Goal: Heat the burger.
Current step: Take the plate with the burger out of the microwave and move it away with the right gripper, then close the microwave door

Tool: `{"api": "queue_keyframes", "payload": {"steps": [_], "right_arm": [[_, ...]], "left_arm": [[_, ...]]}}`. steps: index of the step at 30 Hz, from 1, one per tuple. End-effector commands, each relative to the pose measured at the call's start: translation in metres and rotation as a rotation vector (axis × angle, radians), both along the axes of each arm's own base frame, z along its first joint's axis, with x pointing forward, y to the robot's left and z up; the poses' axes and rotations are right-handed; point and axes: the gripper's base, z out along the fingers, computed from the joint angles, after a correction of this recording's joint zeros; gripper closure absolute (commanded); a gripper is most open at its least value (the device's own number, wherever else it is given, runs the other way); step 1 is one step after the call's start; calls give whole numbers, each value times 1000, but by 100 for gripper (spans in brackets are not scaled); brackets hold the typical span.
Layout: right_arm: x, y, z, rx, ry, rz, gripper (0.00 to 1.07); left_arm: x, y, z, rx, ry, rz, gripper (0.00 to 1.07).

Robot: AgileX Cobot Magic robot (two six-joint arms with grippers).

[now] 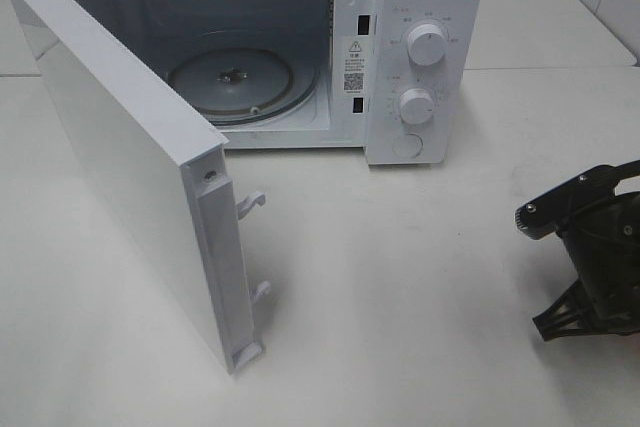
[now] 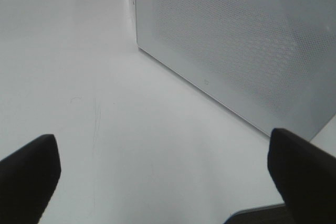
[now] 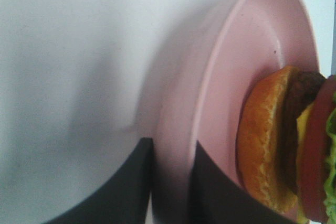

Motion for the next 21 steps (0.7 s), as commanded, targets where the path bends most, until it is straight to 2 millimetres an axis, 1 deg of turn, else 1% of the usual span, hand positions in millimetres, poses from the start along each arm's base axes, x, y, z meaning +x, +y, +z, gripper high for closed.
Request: {"api": "queue_keyframes", "payload": {"steps": [1, 2, 3, 4, 6, 10, 11, 13, 14, 18, 19, 21], "right_arm": [[3, -1, 3, -22, -17, 12, 72], [3, -1, 3, -22, -17, 12, 72], [2, -1, 5, -21, -20, 20, 67], [2, -1, 6, -16, -24, 23, 65], [3, 0, 10, 1, -34, 33, 63], [2, 1, 17, 33, -49, 44, 63], [1, 3, 22, 73, -57, 53, 63], [1, 4, 24, 89, -57, 60, 63], [-1, 5, 29, 129, -57, 74, 63], [-4, 7, 37, 183, -57, 90, 63], [-7, 9, 42, 221, -54, 103, 63], [-8, 9, 44, 232, -50, 114, 63]], "left_arm": [[-2, 0, 0, -9, -29, 6, 6], [-2, 0, 0, -9, -29, 6, 6], [-2, 0, 0, -9, -29, 6, 6], [-2, 0, 0, -9, -29, 6, 6], [-2, 0, 0, -9, -29, 6, 6], [-2, 0, 0, -9, -29, 6, 6], [-2, 0, 0, -9, -29, 6, 6], [-2, 0, 0, -9, -29, 6, 6], [-2, 0, 0, -9, -29, 6, 6], [-2, 0, 0, -9, -29, 6, 6], [-2, 0, 0, -9, -29, 6, 6], [-2, 0, 0, -9, -29, 6, 6]]}}
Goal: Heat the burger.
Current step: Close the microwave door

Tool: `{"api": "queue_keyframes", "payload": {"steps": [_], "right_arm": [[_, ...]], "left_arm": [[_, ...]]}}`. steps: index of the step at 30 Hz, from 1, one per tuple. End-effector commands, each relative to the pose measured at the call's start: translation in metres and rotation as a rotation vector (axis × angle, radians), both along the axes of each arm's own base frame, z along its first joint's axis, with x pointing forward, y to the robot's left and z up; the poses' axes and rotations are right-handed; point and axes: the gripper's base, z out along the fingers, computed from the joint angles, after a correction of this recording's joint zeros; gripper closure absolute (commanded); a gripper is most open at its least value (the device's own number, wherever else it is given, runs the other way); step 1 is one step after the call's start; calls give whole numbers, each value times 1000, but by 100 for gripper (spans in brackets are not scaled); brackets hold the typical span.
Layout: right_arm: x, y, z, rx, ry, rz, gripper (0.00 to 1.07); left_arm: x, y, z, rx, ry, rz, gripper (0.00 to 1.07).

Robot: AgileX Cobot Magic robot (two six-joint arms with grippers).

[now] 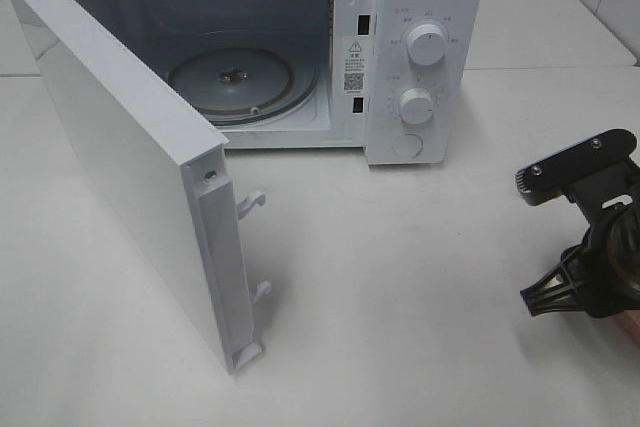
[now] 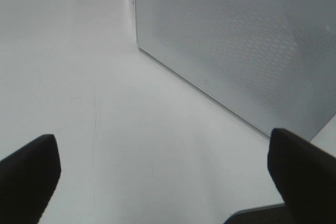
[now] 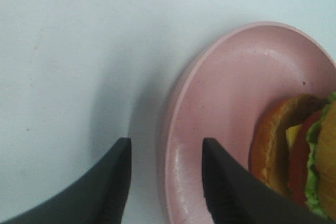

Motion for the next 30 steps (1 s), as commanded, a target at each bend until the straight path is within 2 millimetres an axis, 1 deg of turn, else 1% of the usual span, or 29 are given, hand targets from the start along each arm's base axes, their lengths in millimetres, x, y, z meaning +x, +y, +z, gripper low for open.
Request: {"api": "queue_keyframes", "payload": {"steps": [1, 2, 4, 7, 9, 10, 12, 13, 15, 16, 17, 19, 20, 24, 26, 27, 29, 30], "right_arm": [[-3, 3, 11, 61, 2, 52, 63], [-3, 3, 11, 61, 2, 52, 63], [-7, 6, 19, 125, -8, 91, 63], [-9, 7, 25, 156, -15, 117, 62], [-14, 8, 33, 189, -20, 150, 59], [-14, 8, 33, 189, -20, 150, 59], [-19, 8, 40, 223, -21, 178, 54], [-19, 8, 40, 223, -21, 178, 54], [-25, 7, 48, 254, -29, 210, 48], [-25, 7, 48, 254, -29, 210, 48], [-28, 7, 53, 276, -30, 229, 44], [-31, 7, 56, 288, -32, 241, 43], [-35, 6, 60, 314, -31, 257, 41], [-42, 5, 67, 349, -36, 281, 40], [-50, 4, 73, 382, -36, 300, 40], [-50, 4, 73, 382, -36, 300, 40], [-59, 1, 82, 423, -44, 327, 40], [-59, 1, 82, 423, -44, 327, 40]], "left_arm": [[-2, 0, 0, -9, -29, 6, 6], [-2, 0, 0, -9, -29, 6, 6], [-2, 0, 0, -9, -29, 6, 6], [-2, 0, 0, -9, -29, 6, 6], [-2, 0, 0, -9, -29, 6, 6], [-2, 0, 0, -9, -29, 6, 6], [-2, 0, 0, -9, -29, 6, 6], [-2, 0, 0, -9, -29, 6, 6], [-2, 0, 0, -9, -29, 6, 6], [-2, 0, 0, -9, -29, 6, 6], [-2, 0, 0, -9, -29, 6, 6], [-2, 0, 0, -9, -29, 6, 6], [-2, 0, 0, -9, -29, 6, 6], [-2, 0, 0, -9, -29, 6, 6], [-2, 0, 0, -9, -29, 6, 6], [-2, 0, 0, -9, -29, 6, 6], [-2, 0, 0, -9, -29, 6, 6], [-2, 0, 0, -9, -29, 6, 6]]}}
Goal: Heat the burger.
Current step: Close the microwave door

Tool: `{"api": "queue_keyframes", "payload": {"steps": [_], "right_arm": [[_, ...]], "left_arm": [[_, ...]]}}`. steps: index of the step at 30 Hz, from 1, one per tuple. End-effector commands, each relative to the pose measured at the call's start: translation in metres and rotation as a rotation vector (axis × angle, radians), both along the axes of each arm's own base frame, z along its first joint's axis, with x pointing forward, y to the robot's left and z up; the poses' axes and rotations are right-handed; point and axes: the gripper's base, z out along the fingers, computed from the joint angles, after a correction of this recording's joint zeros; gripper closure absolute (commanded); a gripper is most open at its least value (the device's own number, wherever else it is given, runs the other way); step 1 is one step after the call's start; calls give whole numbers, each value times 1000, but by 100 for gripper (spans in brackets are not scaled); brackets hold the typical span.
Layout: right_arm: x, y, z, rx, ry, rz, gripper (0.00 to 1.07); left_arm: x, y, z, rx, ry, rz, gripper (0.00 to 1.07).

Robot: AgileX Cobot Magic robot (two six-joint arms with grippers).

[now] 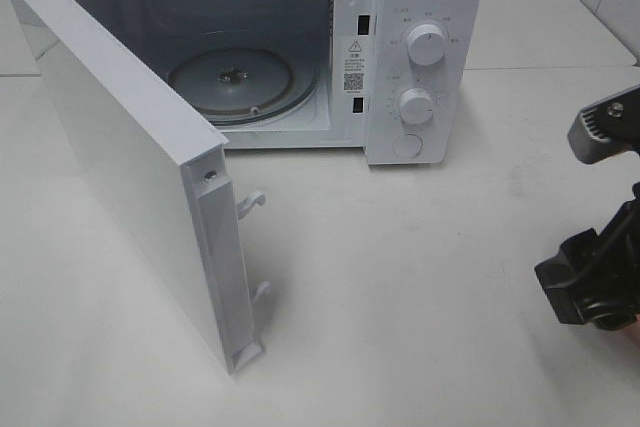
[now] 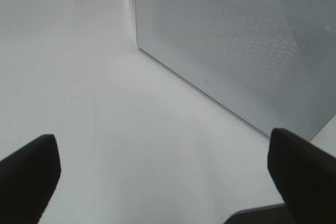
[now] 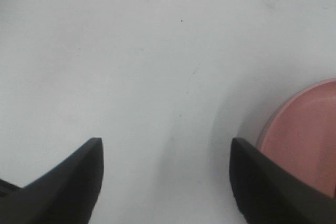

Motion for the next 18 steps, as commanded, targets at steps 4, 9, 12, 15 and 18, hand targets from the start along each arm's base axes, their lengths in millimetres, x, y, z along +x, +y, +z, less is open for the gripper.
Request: {"api": "queue_keyframes", "payload": {"steps": [4, 9, 12, 15, 18], "right_arm": [[-13, -5, 24, 38, -10, 31, 40], [-19, -10, 52, 49, -27, 28, 40], [-25, -13, 63, 50, -21, 33, 39], [-34, -16, 69, 53, -6, 66, 32], [-41, -19, 69, 59, 17, 83, 26]], "left_arm": [[-2, 0, 0, -9, -29, 6, 6], [-2, 0, 0, -9, -29, 6, 6], [-2, 0, 0, -9, -29, 6, 6], [-2, 0, 0, -9, -29, 6, 6], [-2, 0, 0, -9, -29, 6, 6]]}}
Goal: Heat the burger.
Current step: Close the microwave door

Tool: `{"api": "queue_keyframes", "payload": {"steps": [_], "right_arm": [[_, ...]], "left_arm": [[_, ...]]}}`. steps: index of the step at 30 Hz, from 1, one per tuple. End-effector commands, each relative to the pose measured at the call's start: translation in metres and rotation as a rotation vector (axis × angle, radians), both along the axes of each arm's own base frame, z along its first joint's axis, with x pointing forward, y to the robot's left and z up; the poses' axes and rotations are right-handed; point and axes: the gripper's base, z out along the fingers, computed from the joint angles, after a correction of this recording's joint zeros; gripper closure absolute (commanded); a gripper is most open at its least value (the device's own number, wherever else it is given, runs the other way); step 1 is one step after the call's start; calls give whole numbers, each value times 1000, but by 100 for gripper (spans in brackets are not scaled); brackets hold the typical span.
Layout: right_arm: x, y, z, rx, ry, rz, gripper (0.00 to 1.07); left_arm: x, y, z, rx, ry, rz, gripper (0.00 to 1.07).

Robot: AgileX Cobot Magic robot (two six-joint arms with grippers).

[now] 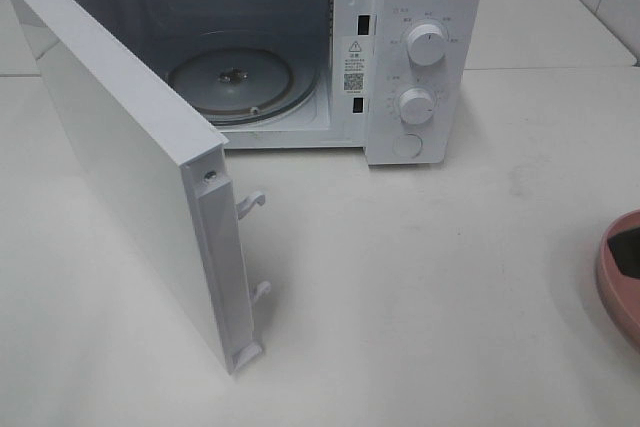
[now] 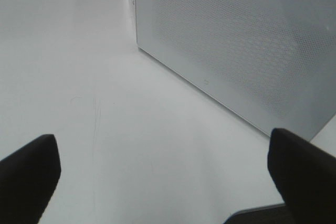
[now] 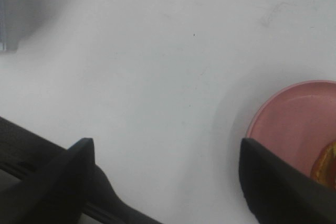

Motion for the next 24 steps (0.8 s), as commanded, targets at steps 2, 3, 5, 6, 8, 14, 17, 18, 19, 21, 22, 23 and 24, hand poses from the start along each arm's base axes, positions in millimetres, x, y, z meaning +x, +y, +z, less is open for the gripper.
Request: {"api": "queue_keyframes", "payload": {"steps": [2, 3, 5, 6, 8, 14, 17, 18, 19, 21, 22, 23, 24], "right_arm": [[-10, -4, 3, -1, 27, 25, 25], [-10, -4, 3, -1, 27, 25, 25], [-19, -9, 3, -4, 56, 28, 27], [-19, -9, 3, -4, 56, 28, 27], [-27, -15, 5, 2, 52, 26, 28], [-43, -27, 11, 46, -15, 11, 29], [-53, -36, 15, 74, -63, -16, 30], [-59, -40, 16, 84, -91, -33, 30], [-63, -43, 16, 87, -103, -45, 30], [-69, -47, 14, 90, -128, -64, 31], [-72, -48, 12, 94, -140, -72, 31], [-72, -48, 12, 94, -140, -72, 31], [-78, -51, 8, 111, -164, -92, 31]], "left_arm": [[-2, 0, 0, -10, -28, 5, 6], [-2, 0, 0, -10, -28, 5, 6], [-2, 0, 0, -10, -28, 5, 6], [-2, 0, 0, -10, -28, 5, 6], [-2, 0, 0, -10, -28, 5, 6], [-2, 0, 0, -10, -28, 5, 6], [-2, 0, 0, -10, -28, 5, 6], [-2, 0, 0, -10, -28, 5, 6], [-2, 0, 0, -10, -28, 5, 6], [-2, 0, 0, -10, -28, 5, 6], [-2, 0, 0, -10, -28, 5, 6], [-2, 0, 0, -10, -28, 5, 6], [-2, 0, 0, -10, -28, 5, 6]]}}
